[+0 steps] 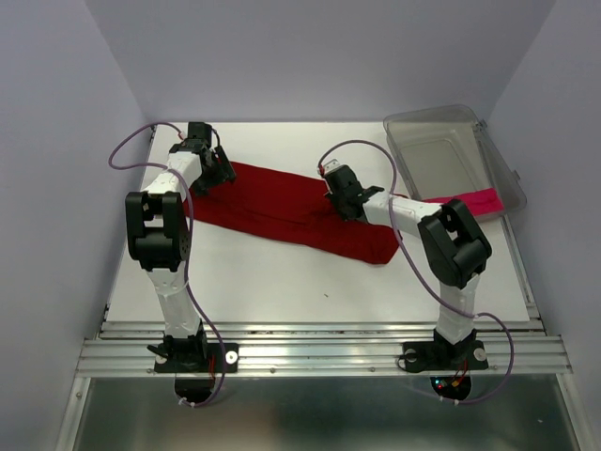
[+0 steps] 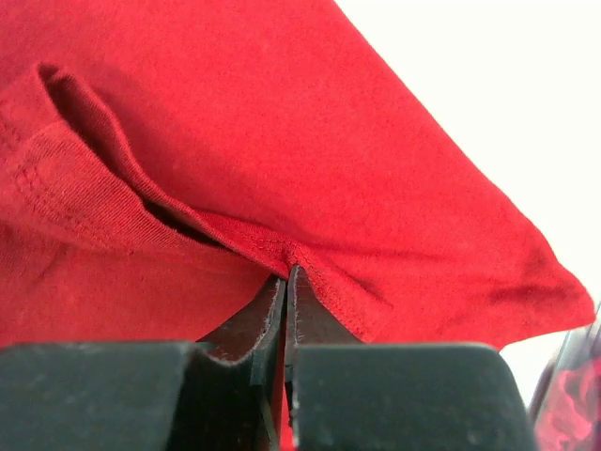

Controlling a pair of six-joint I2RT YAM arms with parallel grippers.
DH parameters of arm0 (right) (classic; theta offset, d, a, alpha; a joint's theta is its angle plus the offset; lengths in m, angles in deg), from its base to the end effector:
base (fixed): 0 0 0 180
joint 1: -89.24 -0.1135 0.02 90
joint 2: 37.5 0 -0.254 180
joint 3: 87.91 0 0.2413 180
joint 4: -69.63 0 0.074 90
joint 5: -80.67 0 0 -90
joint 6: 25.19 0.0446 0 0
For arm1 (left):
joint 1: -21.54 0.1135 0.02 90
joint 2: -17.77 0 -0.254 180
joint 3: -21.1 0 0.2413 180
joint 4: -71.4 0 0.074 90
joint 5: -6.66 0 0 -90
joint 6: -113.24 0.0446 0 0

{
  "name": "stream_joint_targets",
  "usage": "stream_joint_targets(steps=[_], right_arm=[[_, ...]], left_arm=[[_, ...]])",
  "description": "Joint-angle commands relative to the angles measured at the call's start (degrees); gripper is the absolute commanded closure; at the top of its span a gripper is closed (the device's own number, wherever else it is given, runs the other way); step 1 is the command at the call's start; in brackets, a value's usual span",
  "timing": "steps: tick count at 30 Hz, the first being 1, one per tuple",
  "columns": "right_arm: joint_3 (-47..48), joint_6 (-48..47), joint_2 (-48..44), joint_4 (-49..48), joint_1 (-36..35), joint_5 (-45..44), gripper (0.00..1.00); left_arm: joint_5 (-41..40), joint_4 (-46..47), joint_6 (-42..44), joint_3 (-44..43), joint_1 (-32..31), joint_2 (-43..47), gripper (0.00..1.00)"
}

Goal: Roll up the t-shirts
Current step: Fold the T-shirt at the center of the board.

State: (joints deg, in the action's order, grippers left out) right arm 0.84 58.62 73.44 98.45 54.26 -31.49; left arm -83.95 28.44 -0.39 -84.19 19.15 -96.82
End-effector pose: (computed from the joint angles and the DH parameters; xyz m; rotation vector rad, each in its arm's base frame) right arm 0.3429 0.2194 0.1700 -0.6830 2.2882 -0.2422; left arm 0.4361 -0.0177 0.2117 -0.4637 2.4481 -0.1788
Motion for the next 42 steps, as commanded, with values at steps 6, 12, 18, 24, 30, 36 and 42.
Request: stream_joint_targets(steps=[6, 12, 18, 24, 30, 36, 42], right_arm=[[7.0, -0.6, 3.3, -4.0, -0.5, -3.4, 0.99], [8.4, -1.5, 4.3, -4.0, -0.5, -4.3, 0.99], [8.5, -2.1, 4.6, -4.0, 0.0, -4.7, 0.99], [10.2, 0.3, 5.2, -1.7, 1.1, -7.8, 0.68], [15.9, 9.5, 5.4, 7.3, 5.2, -9.0, 0.61], [15.0, 14.2, 2.1, 10.0, 5.7, -4.6, 0.59], [12.6, 22.0, -1.1, 12.8, 5.7, 2.9, 0.60]], left_arm=[[-0.3, -0.4, 0.8, -1.2, 0.2, 0.9, 0.17], [-0.2, -0.2, 1.0, -0.3, 0.2, 1.2, 0.17], [0.1, 0.2, 1.0, 0.3, 0.2, 1.3, 0.17], [0.0, 0.1, 0.8, 0.3, 0.2, 1.5, 0.17], [0.0, 0.2, 0.8, 0.1, 0.2, 1.4, 0.17], [-0.1, 0.3, 0.6, 0.2, 0.2, 1.6, 0.17], [0.3, 0.6, 0.3, 0.2, 0.2, 0.9, 0.17]])
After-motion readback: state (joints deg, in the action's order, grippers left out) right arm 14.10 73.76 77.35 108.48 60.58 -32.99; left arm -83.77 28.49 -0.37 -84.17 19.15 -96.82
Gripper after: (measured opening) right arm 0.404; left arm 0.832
